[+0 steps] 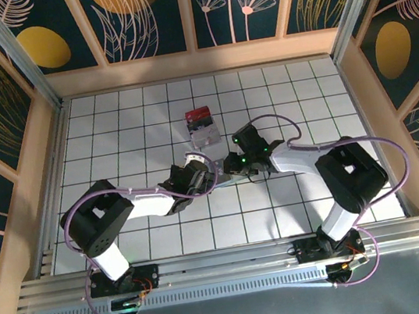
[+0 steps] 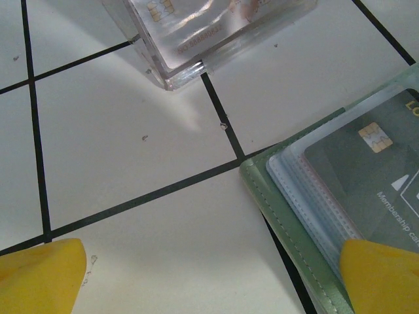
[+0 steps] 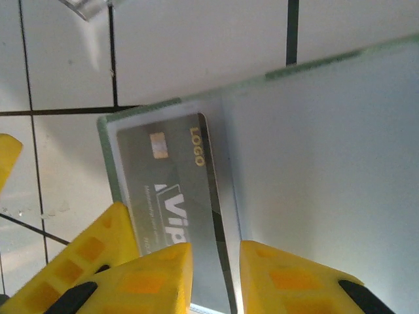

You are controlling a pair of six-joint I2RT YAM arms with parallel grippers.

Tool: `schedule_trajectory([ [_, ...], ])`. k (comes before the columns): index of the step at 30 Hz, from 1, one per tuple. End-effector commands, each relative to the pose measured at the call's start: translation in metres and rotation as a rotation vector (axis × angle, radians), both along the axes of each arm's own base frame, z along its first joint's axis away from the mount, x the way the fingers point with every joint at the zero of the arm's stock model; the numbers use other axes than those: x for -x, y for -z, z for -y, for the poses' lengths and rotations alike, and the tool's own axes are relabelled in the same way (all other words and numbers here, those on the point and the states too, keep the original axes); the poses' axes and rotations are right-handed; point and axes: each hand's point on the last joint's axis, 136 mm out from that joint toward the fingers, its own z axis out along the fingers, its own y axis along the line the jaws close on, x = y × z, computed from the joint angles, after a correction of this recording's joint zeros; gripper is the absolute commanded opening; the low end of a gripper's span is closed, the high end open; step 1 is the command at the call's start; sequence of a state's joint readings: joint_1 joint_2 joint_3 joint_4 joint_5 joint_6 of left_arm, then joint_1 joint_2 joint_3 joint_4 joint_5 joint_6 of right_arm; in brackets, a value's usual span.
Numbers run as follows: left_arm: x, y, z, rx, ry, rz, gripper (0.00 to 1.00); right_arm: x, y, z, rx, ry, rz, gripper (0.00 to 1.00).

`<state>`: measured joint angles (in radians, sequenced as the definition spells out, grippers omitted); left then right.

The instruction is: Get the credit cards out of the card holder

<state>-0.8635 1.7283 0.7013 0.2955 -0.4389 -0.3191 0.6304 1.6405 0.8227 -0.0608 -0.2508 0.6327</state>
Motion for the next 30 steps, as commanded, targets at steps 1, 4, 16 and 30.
schedule_trajectory([
  [1,0.005,0.016,-0.01,-0.05,-0.025,-0.028,0.99,-0.001,0.002,-0.006,-0.048,-0.018,-0.003,0.26],
  [4,0.004,0.015,-0.011,-0.051,-0.027,-0.026,0.99,-0.002,0.005,-0.005,-0.057,-0.015,-0.01,0.27],
  [16,0.005,0.017,-0.013,-0.066,-0.029,-0.029,0.99,0.0,0.006,-0.012,-0.126,-0.028,-0.026,0.25],
  [30,0.006,0.019,-0.013,-0.072,-0.026,-0.034,0.99,0.001,-0.021,-0.018,-0.272,-0.058,0.011,0.21],
])
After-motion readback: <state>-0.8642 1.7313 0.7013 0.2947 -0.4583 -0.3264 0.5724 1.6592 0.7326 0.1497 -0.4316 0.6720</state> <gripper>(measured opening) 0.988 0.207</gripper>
